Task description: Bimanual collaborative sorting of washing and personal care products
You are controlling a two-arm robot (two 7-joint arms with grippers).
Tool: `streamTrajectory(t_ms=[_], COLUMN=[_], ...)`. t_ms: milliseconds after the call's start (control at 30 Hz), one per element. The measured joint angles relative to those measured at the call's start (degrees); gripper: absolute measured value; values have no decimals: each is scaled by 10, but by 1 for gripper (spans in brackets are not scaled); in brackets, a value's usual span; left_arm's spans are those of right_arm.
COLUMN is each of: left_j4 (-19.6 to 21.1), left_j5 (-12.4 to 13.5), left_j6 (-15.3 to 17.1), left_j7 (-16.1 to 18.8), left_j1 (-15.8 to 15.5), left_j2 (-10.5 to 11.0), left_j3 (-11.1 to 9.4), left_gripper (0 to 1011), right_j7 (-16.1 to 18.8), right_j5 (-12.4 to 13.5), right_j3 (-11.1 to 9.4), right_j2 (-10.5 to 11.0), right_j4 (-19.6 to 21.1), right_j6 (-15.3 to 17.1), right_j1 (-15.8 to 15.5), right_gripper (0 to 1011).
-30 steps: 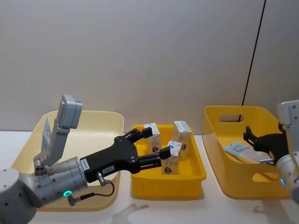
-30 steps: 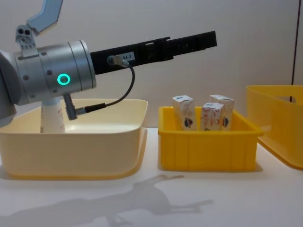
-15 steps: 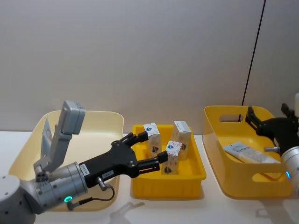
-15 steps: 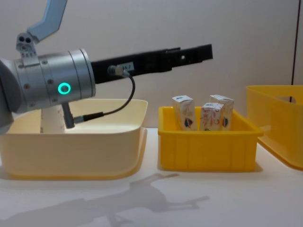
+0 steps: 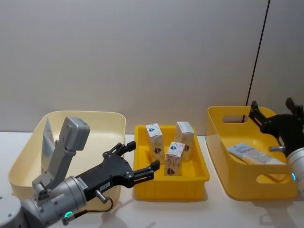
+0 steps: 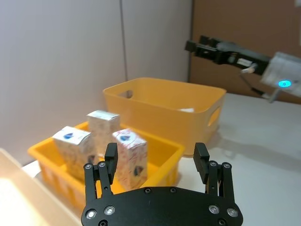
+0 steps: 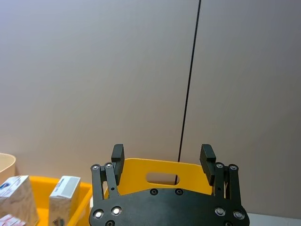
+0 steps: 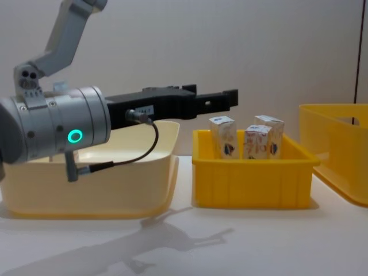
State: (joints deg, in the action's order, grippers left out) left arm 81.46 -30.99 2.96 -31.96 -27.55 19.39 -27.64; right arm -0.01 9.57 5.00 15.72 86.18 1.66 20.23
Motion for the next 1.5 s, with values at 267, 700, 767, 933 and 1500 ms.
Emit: streamTrajectory(t_ms=[267, 700, 767, 933, 1500], left_j4=[23, 60, 65, 79, 116], left_j5=[39, 100, 107, 132, 193], left_j6=[-5, -12, -12, -15, -22], left_j7=[63, 160, 173, 212, 310], left_j1=[28, 71, 77, 95, 138], left_j2=[5, 13, 14, 17, 25], left_j3=[3, 9, 9, 11, 16], left_gripper=[1003, 1003, 1003, 1003, 1003], right_j7=[7, 20, 22, 27, 38], right_j5=[12, 35, 40, 48, 69], right_j3=[14, 40, 45, 55, 79], right_j2=[6, 19, 21, 25, 36], right_j4=[25, 76, 85, 103, 150], right_j6=[1, 2, 2, 2, 3], right_j1=[-35, -107, -119, -144, -210], right_gripper=[1000, 1001, 1001, 1001, 1001])
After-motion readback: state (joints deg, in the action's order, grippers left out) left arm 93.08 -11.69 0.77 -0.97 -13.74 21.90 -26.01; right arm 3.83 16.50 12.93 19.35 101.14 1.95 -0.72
